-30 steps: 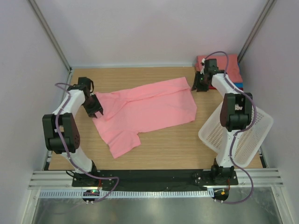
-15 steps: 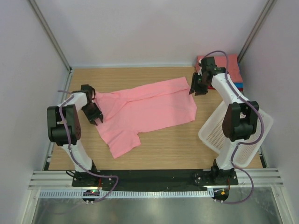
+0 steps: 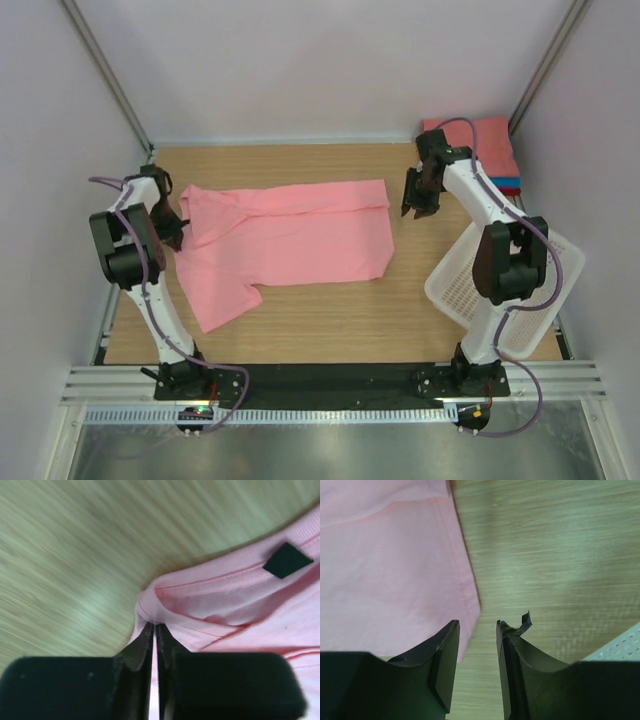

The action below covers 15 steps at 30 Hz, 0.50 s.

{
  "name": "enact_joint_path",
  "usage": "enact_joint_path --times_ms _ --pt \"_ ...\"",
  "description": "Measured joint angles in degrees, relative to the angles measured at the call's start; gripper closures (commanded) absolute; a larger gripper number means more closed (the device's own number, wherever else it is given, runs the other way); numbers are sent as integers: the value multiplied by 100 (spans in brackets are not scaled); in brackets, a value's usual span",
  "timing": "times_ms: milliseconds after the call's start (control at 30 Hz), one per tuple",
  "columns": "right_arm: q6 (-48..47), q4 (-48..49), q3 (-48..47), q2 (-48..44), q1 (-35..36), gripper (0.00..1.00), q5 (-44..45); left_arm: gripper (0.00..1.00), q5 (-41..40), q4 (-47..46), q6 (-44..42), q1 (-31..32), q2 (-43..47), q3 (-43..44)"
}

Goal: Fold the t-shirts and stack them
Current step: Fold the tshirt

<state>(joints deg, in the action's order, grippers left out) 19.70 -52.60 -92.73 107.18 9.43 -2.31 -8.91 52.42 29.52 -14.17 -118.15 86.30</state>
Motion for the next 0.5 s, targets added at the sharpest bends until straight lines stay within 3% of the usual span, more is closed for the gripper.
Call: enact_joint_path --times_ms 33,67,167,333,500 --pt "13 -66 -7 2 70 58 39 85 -37 92 -33 -107 -168 262" --pt "13 -138 -13 9 157 58 76 70 -55 192 -101 -190 -332 535" --pt "4 -396 -37 72 525 60 138 58 -105 343 -201 -323 -684 1231" --pt "199 -595 -22 229 1172 60 245 57 131 352 -260 -227 -756 2035" --pt "699 -490 520 168 1320 58 291 59 634 -4 -103 258 28 1351"
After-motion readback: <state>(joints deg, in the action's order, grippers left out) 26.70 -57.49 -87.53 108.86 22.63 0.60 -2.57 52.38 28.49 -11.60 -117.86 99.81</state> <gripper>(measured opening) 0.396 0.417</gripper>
